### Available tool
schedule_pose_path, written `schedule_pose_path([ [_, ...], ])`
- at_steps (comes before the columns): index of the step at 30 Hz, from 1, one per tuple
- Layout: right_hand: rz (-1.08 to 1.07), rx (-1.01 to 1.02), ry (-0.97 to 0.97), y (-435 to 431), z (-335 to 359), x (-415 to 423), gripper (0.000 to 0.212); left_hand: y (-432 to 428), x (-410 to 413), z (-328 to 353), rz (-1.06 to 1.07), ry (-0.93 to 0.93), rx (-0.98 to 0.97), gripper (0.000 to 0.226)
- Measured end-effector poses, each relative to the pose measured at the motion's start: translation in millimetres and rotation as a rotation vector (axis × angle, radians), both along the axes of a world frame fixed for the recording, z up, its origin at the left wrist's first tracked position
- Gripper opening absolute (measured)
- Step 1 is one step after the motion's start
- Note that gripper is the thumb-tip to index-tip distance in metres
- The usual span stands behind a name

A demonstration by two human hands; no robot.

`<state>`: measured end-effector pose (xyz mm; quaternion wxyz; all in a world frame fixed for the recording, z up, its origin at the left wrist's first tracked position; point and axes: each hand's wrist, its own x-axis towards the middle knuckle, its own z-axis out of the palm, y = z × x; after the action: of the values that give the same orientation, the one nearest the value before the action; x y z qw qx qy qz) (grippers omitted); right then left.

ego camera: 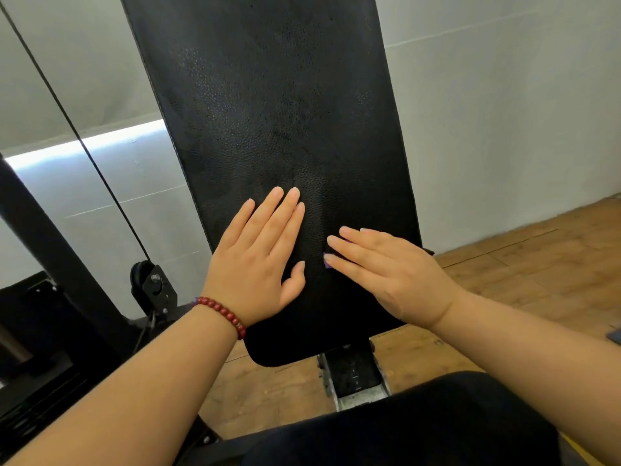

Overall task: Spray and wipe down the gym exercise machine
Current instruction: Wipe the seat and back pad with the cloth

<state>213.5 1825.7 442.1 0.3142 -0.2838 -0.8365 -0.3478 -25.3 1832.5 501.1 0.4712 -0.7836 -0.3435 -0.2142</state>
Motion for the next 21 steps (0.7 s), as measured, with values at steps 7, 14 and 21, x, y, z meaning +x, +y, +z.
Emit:
schedule_pose_path([
  [7, 0.079, -0.061, -0.135, -8.7, -38.3, 5.2, 0.044, -15.8, -6.7, -48.1, 0.058, -0.016, -0.057, 0.072],
  [14, 0.153, -0.054, -0.272, -5.4, -30.3, -20.4, 0.041, -15.7, -10.4, -58.9, 0.011, -0.071, -0.043, 0.063],
  [21, 0.188, -0.053, -0.507, -4.1, -30.7, 30.1, 0.041, -15.4, -10.7, -59.8, -0.030, -0.105, -0.030, 0.054],
])
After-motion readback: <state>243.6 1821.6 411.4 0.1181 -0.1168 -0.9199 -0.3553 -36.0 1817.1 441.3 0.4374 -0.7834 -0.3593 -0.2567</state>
